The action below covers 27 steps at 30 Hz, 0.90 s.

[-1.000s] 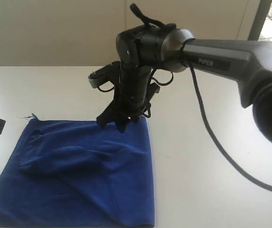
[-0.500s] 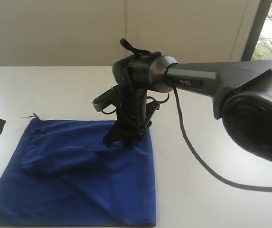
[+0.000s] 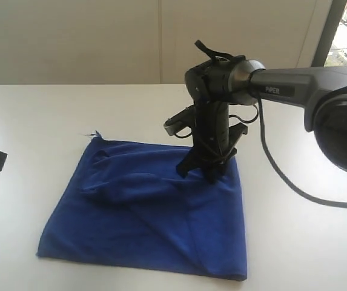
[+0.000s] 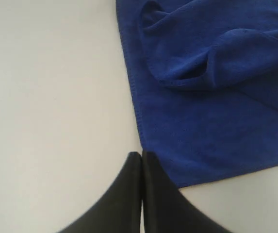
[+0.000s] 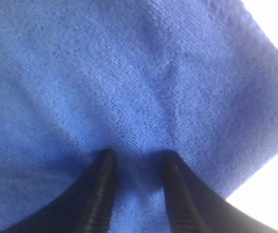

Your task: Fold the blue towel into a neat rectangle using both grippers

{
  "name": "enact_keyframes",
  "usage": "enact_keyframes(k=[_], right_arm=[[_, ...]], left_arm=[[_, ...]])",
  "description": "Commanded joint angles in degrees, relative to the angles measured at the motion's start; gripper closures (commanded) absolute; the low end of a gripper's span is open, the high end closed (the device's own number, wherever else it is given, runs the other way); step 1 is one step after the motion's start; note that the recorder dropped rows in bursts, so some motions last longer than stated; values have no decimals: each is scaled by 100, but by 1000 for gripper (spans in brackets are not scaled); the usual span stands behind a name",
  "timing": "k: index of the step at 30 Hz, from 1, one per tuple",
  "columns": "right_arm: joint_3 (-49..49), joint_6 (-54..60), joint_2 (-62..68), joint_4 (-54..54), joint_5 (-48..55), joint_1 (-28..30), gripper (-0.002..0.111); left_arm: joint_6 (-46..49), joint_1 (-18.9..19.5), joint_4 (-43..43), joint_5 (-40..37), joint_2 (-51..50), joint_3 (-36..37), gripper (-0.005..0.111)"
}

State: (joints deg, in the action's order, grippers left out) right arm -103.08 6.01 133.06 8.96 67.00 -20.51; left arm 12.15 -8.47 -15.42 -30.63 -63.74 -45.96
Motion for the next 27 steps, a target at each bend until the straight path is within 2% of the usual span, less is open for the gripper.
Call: enact_keyframes(k=[1, 12, 19, 24, 27], right_arm=[[461, 136, 106, 489, -118, 192, 76], [472, 285, -1016, 487, -1197, 165, 76], [499, 265, -2169, 282, -1197, 165, 76], [1010, 292, -3076, -263, -1182, 165, 76], [1630, 513, -3764, -739, -1234, 165, 76]], left_arm=[[-38, 16, -95, -21, 37, 16, 107], [-38, 16, -202, -33, 37, 16, 107], [47, 16, -294, -59, 37, 16, 107], [887, -90, -932, -252, 26, 16, 107], [1926, -323, -1764, -478, -123, 16, 107]])
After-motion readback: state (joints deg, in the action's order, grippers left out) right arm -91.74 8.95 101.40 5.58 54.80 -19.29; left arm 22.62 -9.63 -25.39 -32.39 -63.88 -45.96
